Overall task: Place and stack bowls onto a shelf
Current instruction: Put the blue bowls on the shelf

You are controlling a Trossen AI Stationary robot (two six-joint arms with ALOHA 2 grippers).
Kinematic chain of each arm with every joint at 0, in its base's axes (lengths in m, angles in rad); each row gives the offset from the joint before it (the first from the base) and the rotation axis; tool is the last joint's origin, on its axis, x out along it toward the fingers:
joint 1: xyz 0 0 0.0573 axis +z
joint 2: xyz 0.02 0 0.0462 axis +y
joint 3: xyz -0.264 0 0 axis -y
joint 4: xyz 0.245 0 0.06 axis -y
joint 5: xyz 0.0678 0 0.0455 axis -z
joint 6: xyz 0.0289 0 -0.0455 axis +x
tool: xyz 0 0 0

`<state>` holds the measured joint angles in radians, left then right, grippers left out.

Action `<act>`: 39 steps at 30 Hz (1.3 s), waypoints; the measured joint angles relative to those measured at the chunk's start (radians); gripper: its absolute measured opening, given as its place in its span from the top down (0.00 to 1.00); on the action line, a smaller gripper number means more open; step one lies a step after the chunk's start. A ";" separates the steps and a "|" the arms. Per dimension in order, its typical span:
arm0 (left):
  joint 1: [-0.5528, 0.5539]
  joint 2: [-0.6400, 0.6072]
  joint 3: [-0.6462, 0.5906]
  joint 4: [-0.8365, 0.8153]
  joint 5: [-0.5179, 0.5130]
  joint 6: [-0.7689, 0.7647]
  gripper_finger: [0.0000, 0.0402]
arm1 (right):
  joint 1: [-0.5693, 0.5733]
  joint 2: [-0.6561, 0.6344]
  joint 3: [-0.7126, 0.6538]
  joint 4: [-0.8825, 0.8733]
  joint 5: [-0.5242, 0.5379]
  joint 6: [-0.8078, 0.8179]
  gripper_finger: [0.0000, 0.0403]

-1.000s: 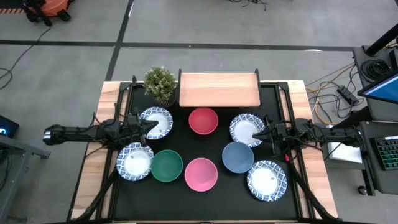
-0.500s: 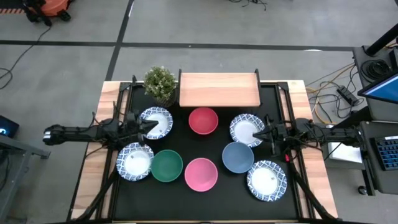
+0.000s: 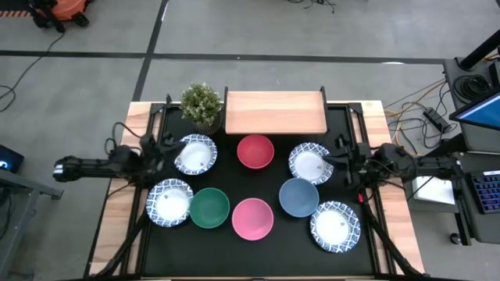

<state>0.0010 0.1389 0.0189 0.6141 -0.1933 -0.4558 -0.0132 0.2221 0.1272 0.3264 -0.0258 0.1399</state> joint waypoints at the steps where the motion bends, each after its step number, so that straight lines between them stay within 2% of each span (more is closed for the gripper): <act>1: 0.000 0.008 0.000 0.039 0.045 -0.002 1.00 | 0.000 0.034 0.032 -0.012 0.000 0.016 0.98; 3: 0.000 0.024 0.000 0.118 0.131 -0.002 1.00 | 0.000 0.098 0.104 -0.047 0.001 0.051 0.98; 6: 0.000 0.051 0.000 0.209 0.177 -0.002 1.00 | 0.000 0.182 0.237 -0.175 0.000 0.074 0.98; 11: 0.000 0.096 0.000 0.256 0.175 0.036 1.00 | 0.000 0.302 0.481 -0.502 0.001 0.086 0.98; 14: 0.000 0.130 0.000 0.288 0.137 0.056 1.00 | 0.000 0.370 0.602 -0.682 0.001 0.087 0.98; 20: 0.000 0.210 0.027 0.315 0.105 0.103 1.00 | 0.000 0.478 0.747 -0.980 0.000 0.089 0.98; 24: 0.000 0.285 0.105 0.235 0.109 0.110 1.00 | 0.000 0.529 0.770 -1.082 -0.023 0.089 0.98; 30: -0.008 0.388 0.260 -0.003 0.186 0.140 1.00 | 0.019 0.602 0.752 -1.090 -0.107 0.150 0.98; 39: -0.022 0.516 0.476 -0.355 0.179 0.282 1.00 | 0.085 0.748 0.747 -1.090 -0.109 0.158 0.98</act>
<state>-0.0208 0.6546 0.4951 0.2594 -0.0141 -0.1735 0.0719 0.9698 0.8742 -0.7636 -0.1344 0.2980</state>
